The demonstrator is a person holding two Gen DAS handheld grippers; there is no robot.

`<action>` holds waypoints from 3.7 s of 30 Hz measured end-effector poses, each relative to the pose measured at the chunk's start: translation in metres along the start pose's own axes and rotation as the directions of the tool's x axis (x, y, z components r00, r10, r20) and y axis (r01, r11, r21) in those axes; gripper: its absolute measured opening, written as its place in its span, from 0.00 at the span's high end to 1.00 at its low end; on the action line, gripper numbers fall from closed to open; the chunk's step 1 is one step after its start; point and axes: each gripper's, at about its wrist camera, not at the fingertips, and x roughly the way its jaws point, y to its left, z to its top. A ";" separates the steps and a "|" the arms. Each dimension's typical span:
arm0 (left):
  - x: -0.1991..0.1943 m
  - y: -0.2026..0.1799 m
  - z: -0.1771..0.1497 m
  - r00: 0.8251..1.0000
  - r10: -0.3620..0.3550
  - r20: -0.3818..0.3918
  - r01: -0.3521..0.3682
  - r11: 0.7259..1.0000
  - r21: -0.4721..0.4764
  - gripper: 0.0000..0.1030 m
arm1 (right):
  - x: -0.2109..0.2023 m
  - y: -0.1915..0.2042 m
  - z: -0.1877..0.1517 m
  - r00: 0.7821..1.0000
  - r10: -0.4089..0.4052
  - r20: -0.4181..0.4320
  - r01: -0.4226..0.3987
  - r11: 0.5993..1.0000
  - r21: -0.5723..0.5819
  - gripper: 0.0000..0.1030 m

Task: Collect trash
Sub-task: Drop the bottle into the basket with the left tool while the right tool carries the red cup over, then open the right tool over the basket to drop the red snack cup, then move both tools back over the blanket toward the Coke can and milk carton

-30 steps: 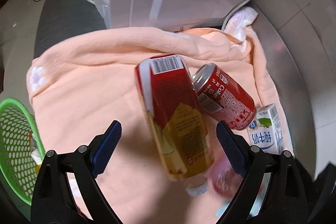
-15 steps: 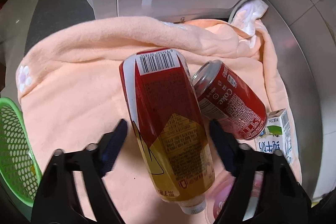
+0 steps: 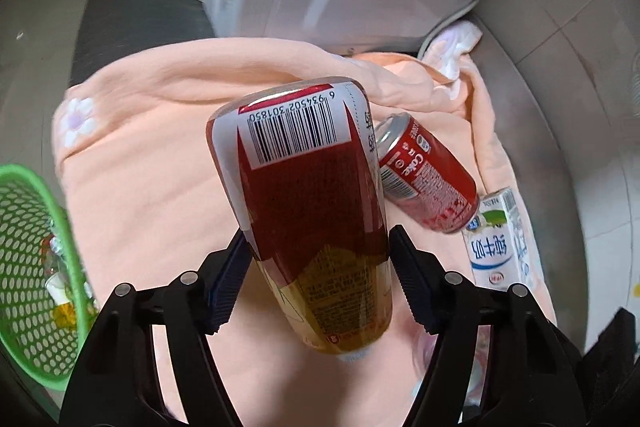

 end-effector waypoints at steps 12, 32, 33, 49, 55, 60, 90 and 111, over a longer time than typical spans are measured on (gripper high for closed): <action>-0.081 0.078 -0.033 0.993 -0.008 0.122 0.021 0.994 -0.110 0.35 | 0.002 0.038 0.010 0.998 0.055 0.027 -0.055 0.998 -0.029 0.31; -0.152 0.258 -0.079 0.953 0.254 0.164 -0.175 0.904 -0.390 0.34 | 0.028 0.127 0.060 0.985 0.169 0.043 -0.162 0.977 -0.135 0.31; -0.148 0.263 -0.080 0.953 0.262 0.154 -0.183 0.899 -0.398 0.34 | 0.029 0.132 0.064 0.983 0.177 0.044 -0.169 0.976 -0.139 0.31; -0.126 0.317 -0.116 0.965 0.255 0.065 -0.189 0.844 -0.502 0.26 | 0.060 0.200 0.102 0.964 0.265 0.028 -0.253 0.944 -0.213 0.31; -0.139 0.325 -0.131 0.964 0.252 0.085 -0.169 0.828 -0.535 0.26 | 0.077 0.223 0.111 0.957 0.291 0.007 -0.281 0.930 -0.236 0.31; -0.145 0.330 -0.143 0.963 0.253 0.092 -0.161 0.816 -0.556 0.26 | 0.094 0.241 0.117 0.954 0.300 -0.014 -0.295 0.925 -0.240 0.31; -0.155 0.327 -0.156 0.966 0.233 0.113 -0.127 0.807 -0.577 0.24 | 0.124 0.254 0.115 0.959 0.280 -0.032 -0.280 0.936 -0.215 0.18; -0.136 0.255 -0.124 0.979 0.174 0.103 -0.112 0.891 -0.440 0.22 | 0.042 0.108 0.084 0.993 0.056 0.102 -0.053 0.998 -0.028 0.17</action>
